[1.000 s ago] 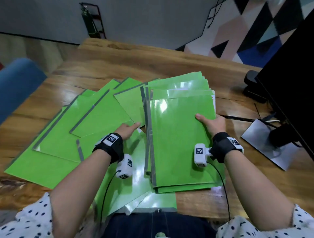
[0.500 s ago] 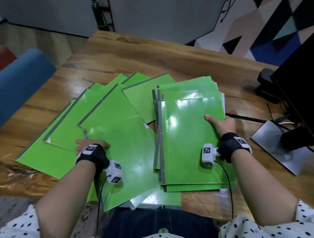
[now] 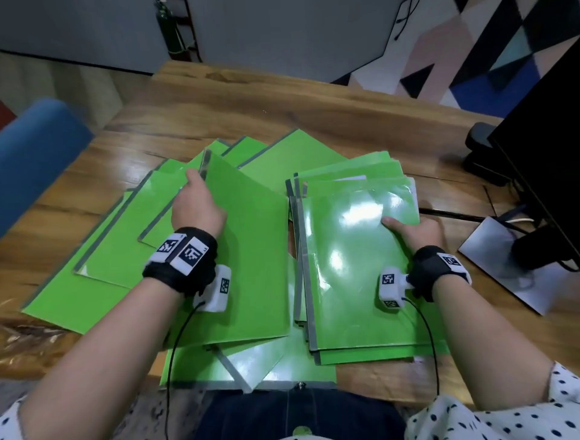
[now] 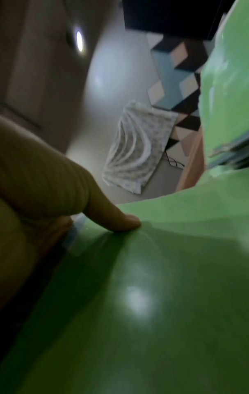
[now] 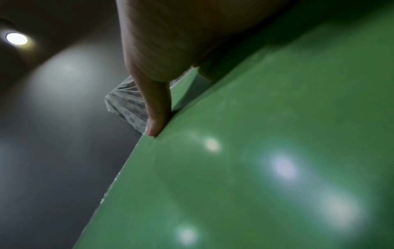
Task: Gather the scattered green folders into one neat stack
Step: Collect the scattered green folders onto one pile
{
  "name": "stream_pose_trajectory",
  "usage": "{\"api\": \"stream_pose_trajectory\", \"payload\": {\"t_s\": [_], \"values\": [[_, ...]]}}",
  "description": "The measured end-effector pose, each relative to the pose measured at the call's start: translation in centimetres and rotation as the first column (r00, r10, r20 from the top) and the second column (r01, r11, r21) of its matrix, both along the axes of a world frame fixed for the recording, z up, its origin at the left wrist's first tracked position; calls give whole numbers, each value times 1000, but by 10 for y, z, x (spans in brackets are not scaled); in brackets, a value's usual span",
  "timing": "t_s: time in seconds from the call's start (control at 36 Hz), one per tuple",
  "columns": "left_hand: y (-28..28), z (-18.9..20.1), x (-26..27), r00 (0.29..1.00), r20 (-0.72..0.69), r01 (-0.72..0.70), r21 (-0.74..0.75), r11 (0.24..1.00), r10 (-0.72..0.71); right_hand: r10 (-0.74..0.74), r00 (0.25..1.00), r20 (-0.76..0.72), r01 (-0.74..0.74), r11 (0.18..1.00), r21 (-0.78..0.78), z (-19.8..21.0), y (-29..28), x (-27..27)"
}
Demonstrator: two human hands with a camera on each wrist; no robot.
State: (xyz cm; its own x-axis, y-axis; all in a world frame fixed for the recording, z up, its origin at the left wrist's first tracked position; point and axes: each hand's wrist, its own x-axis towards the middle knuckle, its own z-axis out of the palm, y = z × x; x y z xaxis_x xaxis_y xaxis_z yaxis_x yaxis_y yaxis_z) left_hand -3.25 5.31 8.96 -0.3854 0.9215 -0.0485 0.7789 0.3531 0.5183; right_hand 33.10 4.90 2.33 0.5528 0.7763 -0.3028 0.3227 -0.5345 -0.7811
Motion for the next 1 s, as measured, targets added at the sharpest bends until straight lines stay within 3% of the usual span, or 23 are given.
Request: {"api": "stream_pose_trajectory", "payload": {"t_s": [0.06, 0.17, 0.31, 0.56, 0.72, 0.83, 1.0], "values": [[8, 16, 4, 992, -51, 117, 16, 993, -116, -22, 1000, 6, 22, 1000, -23, -3, -1, 3], [33, 46, 13, 930, -22, 366, 15, 930, -366, -39, 997, 64, 45, 994, -96, -3, -5, 4], [73, 52, 30, 868, -47, 496, 1, 869, -495, -40, 995, 94, 54, 988, -146, -3, -2, 10], [149, -28, 31, 883, -206, 407, -109, 907, -422, -63, 997, 49, 73, 970, -233, -49, 7, 23], [186, -70, 38, 834, -292, 390, -288, 875, -468, 67, 996, 67, -31, 903, -428, -68, 21, 34], [204, -88, 41, 815, -299, 377, -379, 845, -497, 151, 986, 68, -95, 851, -516, -64, 34, 38], [225, -119, 38, 830, -216, 368, -478, 797, -513, 126, 988, 84, -67, 863, -500, -81, 39, 45]]}}
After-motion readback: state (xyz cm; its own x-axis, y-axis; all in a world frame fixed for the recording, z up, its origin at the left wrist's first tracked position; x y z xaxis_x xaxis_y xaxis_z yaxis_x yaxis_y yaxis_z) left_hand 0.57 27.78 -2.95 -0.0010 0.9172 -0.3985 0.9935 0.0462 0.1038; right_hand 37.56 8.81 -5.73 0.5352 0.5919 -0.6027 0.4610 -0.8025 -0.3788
